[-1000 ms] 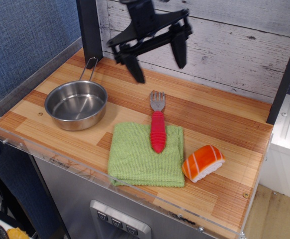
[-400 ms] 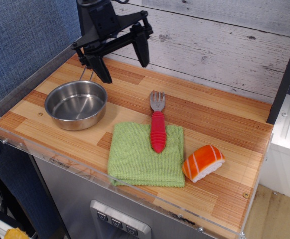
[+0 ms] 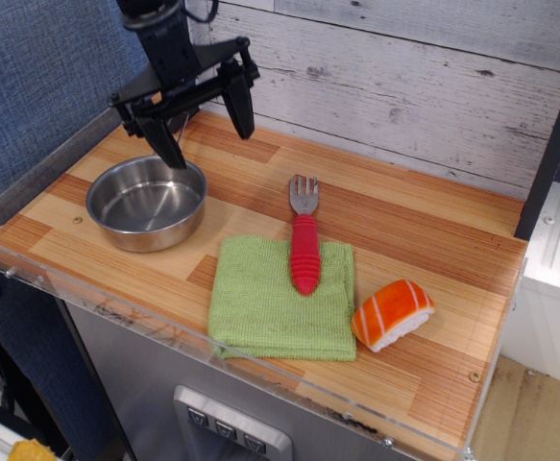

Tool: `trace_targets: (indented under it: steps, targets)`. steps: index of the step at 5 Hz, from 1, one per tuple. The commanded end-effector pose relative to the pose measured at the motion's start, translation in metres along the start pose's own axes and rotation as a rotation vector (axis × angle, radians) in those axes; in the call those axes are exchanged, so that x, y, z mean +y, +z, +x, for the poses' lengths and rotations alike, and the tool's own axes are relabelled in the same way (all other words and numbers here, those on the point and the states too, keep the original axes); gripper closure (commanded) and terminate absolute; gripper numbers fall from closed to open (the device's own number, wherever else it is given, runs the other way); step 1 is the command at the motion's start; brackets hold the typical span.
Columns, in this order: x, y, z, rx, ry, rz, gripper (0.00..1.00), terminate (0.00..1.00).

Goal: Move the bowl to the upper corner between the fork and the bread.

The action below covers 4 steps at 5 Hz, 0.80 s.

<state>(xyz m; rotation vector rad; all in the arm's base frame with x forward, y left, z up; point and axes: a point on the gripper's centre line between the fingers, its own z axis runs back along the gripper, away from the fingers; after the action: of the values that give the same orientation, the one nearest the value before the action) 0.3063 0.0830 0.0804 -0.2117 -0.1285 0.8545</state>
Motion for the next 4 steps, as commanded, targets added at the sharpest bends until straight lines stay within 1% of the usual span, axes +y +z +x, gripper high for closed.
trace_targets:
  steps: [1,3,4]
  targets:
    - [0.01,-0.015,0.007,-0.013,0.01,0.045,0.0,0.0]
    - [0.02,-0.041,0.009,0.027,0.015,0.101,0.0,0.0]
    - [0.02,-0.05,0.009,0.03,0.002,0.132,0.0,0.0]
